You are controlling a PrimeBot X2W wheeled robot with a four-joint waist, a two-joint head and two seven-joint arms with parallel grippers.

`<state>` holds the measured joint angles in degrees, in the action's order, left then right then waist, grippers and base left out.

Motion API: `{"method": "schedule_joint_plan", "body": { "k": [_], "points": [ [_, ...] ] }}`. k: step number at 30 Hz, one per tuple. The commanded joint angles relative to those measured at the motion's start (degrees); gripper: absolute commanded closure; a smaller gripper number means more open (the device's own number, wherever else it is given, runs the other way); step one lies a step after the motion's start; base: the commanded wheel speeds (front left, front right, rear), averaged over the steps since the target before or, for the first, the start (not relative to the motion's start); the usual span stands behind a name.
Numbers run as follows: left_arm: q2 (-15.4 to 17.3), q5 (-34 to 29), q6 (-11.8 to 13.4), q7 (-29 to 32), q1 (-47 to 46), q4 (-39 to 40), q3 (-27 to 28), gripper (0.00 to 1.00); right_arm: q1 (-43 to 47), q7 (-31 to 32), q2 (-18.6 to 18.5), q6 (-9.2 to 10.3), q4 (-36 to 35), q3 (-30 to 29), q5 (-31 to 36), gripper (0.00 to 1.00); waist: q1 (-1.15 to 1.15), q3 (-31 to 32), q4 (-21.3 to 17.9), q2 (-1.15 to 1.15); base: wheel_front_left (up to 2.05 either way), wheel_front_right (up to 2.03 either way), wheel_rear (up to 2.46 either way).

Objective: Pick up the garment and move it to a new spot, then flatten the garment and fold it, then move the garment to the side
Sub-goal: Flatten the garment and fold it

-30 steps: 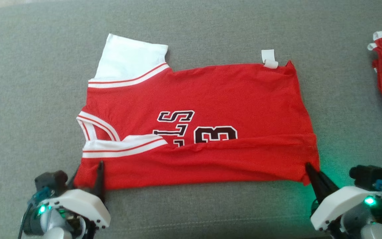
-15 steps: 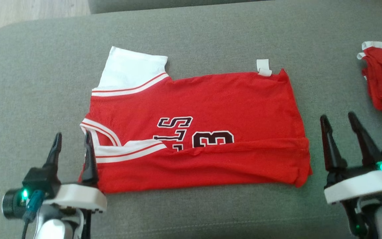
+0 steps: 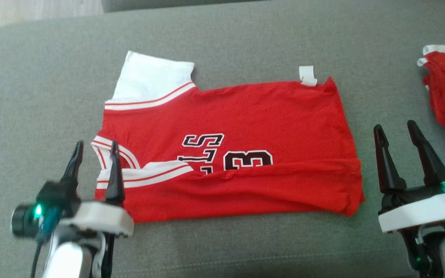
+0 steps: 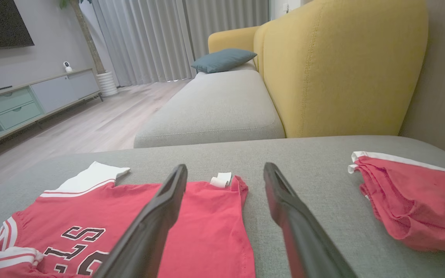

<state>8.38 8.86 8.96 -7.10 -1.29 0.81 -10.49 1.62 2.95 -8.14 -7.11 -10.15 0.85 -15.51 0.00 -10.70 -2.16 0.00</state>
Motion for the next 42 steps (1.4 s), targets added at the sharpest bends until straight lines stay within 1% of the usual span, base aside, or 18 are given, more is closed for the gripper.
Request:
{"method": "schedule_joint_plan", "body": {
  "k": [1, 4, 8, 12, 17, 20, 25, 29, 31, 32, 33, 34, 37, 42],
  "points": [
    [0.67, 0.35, -0.27, 0.09, -4.65, 1.43, 1.84, 0.0, -2.26, 0.08, -0.66, -0.37, -2.49, 0.86, -0.12, 0.0, 0.0, -1.19, 0.06, 0.0, 0.0, 0.0, 0.0],
    [0.51, 1.4, -2.35, 1.1, -11.34, -2.12, 1.11, 0.0, -3.35, 0.09, -0.59, -0.37, -3.17, 0.94, -0.41, 0.0, 0.0, -4.08, -0.11, 0.0, 0.0, 0.0, 0.0],
    [1.04, 2.92, -5.29, 4.02, -23.81, -9.66, 1.11, 0.0, -5.25, -0.19, -0.53, -0.37, -3.59, 1.61, -0.98, 0.0, 0.0, -8.77, -1.22, 0.0, 0.0, 0.0, 0.0],
    [2.76, 4.38, -7.77, 8.04, -35.81, -19.85, 2.05, 0.0, -7.31, -1.1, -0.38, -0.37, -3.01, 2.9, -1.67, 0.0, 0.0, -13.02, -3.31, 0.0, 0.0, 0.0, 0.0],
    [5.15, 6.28, -10.85, 14.0, -46.83, -33.0, 2.77, 0.0, -9.56, -2.86, -0.22, -0.37, -1.22, 4.6, -2.69, 0.0, 0.0, -16.63, -5.52, 0.0, 0.0, 0.0, 0.0],
    [7.04, 7.23, -12.44, 17.63, -52.15, -39.45, 3.1, 0.0, -10.82, -3.75, -0.09, -0.37, -0.14, 5.68, -3.13, 0.0, 0.0, -18.27, -6.76, 0.0, 0.0, 0.0, 0.0],
    [9.71, 7.35, -13.46, 21.51, -58.03, -47.64, 2.8, 0.0, -12.09, -5.22, 0.13, -0.37, 1.75, 6.6, -3.67, 0.0, 0.0, -19.35, -7.87, 0.0, 0.0, 0.0, 0.0],
    [10.54, 7.9, -14.41, 24.19, -60.34, -51.91, 2.16, 0.0, -12.33, -5.85, 0.1, -0.37, 3.06, 6.69, -3.95, 0.0, 0.0, -19.24, -8.09, 0.0, 0.0, 0.0, 0.0],
    [10.46, 8.21, -14.95, 25.96, -60.93, -53.5, 1.43, 0.0, -12.44, -5.99, 0.07, -0.37, 3.47, 6.54, -4.04, 0.0, 0.0, -19.12, -8.0, 0.0, 0.0, 0.0, 0.0],
    [10.29, 8.26, -15.16, 26.34, -61.1, -53.85, 0.99, 0.16, -12.5, -5.99, 0.02, -0.37, 3.66, 6.41, -4.1, 0.0, 0.0, -19.04, -7.93, 0.0, 0.0, 0.0, 0.0],
    [10.22, 8.14, -15.35, 26.67, -61.23, -54.09, 0.4, 0.63, -12.58, -5.86, -0.02, -0.37, 3.88, 6.22, -4.16, 0.0, 0.0, -19.0, -7.88, 0.0, 0.0, 0.0, 0.0],
    [10.05, 8.19, -15.54, 27.09, -61.27, -54.34, -0.11, 1.0, -12.73, -5.58, -0.15, -0.37, 4.15, 6.05, -4.19, 0.0, 0.0, -18.93, -7.82, 0.0, 0.0, 0.0, 0.0],
    [9.91, 8.18, -15.8, 27.16, -61.46, -54.42, -1.01, 1.0, -13.43, -4.78, -0.75, -0.37, 4.74, 5.82, -4.43, 0.0, 0.0, -18.85, -7.66, 0.0, 0.0, 0.0, 0.0],
    [9.6, 7.88, -15.98, 24.31, -62.31, -54.16, -2.28, 1.0, -18.21, 0.55, -3.9, -0.37, 8.35, 6.67, -6.25, 0.0, 0.0, -18.57, -6.74, 0.0, 0.0, 0.0, 0.0]
  ]
}}
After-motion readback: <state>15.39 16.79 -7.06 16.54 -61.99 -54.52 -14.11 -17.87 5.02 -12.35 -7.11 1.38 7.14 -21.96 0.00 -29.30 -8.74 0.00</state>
